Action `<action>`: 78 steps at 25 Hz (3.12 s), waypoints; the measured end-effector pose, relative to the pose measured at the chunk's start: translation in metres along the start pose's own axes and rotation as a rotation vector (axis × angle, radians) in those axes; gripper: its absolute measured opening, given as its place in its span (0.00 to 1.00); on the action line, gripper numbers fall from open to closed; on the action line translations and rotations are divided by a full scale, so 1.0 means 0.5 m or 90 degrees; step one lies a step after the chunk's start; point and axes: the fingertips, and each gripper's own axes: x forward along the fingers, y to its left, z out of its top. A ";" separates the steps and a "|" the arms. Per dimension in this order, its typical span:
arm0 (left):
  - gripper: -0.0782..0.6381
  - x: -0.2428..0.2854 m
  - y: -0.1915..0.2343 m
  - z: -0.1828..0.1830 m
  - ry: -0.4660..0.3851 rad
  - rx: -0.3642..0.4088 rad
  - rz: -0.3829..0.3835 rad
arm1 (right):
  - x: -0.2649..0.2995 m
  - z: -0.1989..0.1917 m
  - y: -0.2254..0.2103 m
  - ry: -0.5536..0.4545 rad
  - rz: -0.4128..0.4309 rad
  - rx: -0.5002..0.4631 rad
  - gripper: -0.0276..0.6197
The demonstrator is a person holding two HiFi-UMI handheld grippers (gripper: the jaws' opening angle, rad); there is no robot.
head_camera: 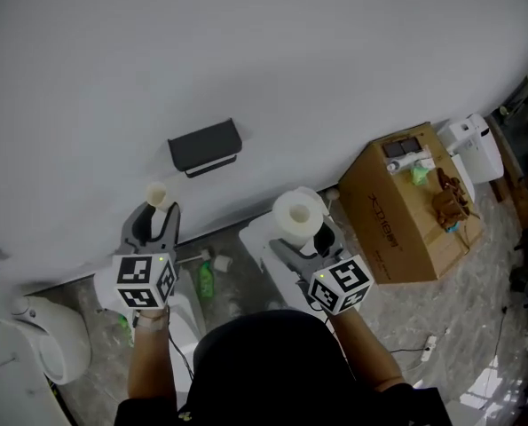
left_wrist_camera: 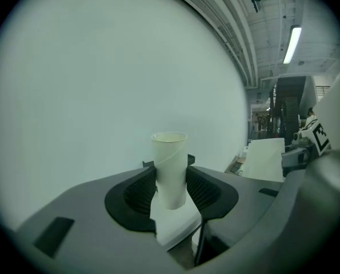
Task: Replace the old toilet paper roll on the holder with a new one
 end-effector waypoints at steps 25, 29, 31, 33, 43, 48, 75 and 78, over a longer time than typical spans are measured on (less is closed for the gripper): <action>0.36 -0.216 0.070 -0.231 0.062 -0.138 0.141 | 0.299 0.097 0.137 -0.004 0.175 -0.065 0.68; 0.36 -0.229 0.085 -0.237 0.062 -0.147 0.155 | 0.348 0.151 0.155 -0.024 0.188 -0.081 0.68; 0.36 -0.232 0.093 -0.239 0.062 -0.151 0.160 | 0.371 0.176 0.163 -0.034 0.192 -0.085 0.68; 0.36 -0.233 0.100 -0.239 0.063 -0.155 0.165 | 0.394 0.199 0.169 -0.045 0.195 -0.088 0.68; 0.36 -0.226 0.126 -0.236 0.065 -0.157 0.182 | 0.504 0.237 0.156 -0.055 0.175 -0.107 0.68; 0.36 -0.219 0.128 -0.240 0.077 -0.160 0.180 | 0.551 0.205 0.128 -0.039 0.145 -0.123 0.68; 0.36 -0.202 0.128 -0.266 0.097 -0.183 0.183 | 0.608 0.101 0.123 0.001 0.088 -0.280 0.69; 0.36 -0.204 0.126 -0.264 0.095 -0.180 0.180 | 0.610 0.101 0.124 0.012 0.090 -0.272 0.69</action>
